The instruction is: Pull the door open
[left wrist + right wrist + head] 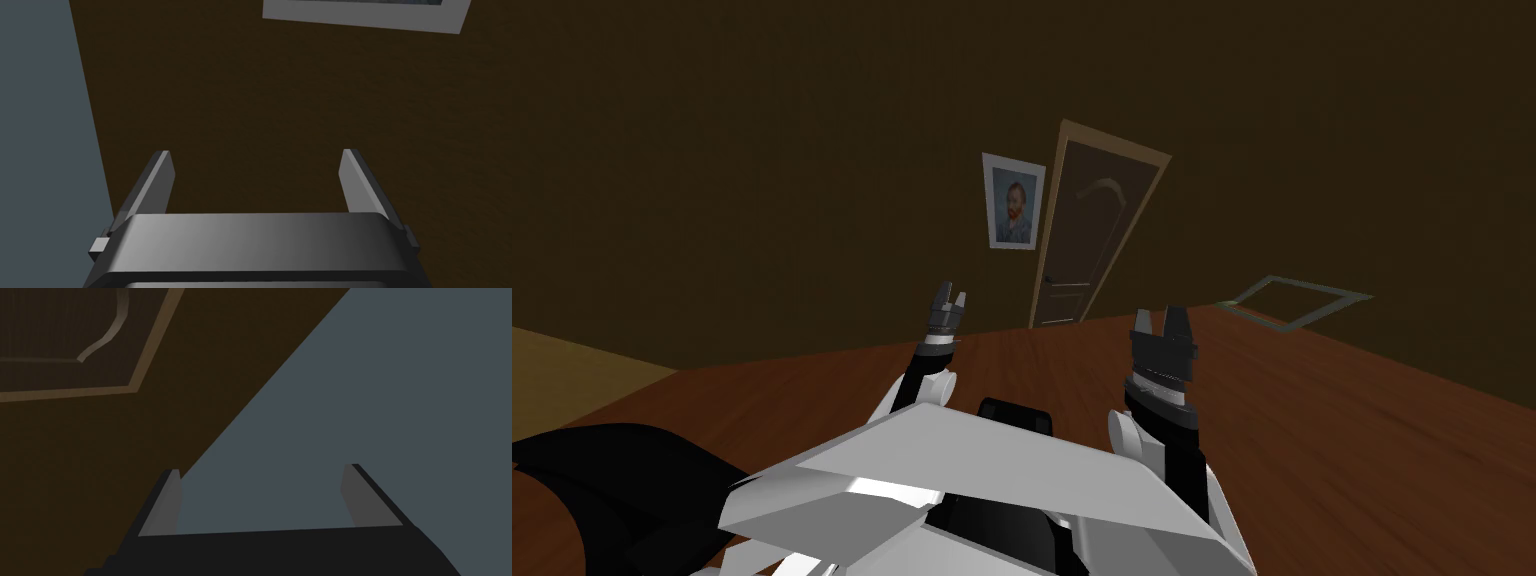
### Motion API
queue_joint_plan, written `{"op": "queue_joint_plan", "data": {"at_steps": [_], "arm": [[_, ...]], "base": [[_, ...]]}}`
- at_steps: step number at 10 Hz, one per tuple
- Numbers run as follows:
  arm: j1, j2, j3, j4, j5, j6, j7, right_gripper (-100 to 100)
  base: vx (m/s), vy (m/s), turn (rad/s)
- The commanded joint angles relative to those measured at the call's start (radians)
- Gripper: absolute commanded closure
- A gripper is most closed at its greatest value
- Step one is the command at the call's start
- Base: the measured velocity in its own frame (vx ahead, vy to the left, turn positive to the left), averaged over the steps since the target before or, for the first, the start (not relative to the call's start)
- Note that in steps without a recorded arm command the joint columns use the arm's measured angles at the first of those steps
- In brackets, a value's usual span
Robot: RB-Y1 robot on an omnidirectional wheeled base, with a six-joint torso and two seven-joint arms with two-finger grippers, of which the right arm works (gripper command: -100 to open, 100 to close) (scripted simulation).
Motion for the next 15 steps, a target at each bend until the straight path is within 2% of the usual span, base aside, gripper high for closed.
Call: {"op": "queue_joint_plan", "data": {"at_steps": [1, 5, 6, 15], "arm": [[-0.009, -0.012, -0.001, 0.029, -0.003, -0.003, -0.006, -100], [-0.029, -0.035, -0.003, 0.094, -0.010, -0.009, -0.019, -100], [-0.039, -0.046, -0.003, 0.127, -0.014, -0.012, -0.026, -100], [-0.100, -0.106, -0.009, 0.325, -0.036, -0.031, -0.067, -100]], "base": [[0.049, -0.002, 0.070], [0.083, -0.013, 0.059], [0.077, -0.015, 0.093], [0.089, -0.018, 0.075]]}}
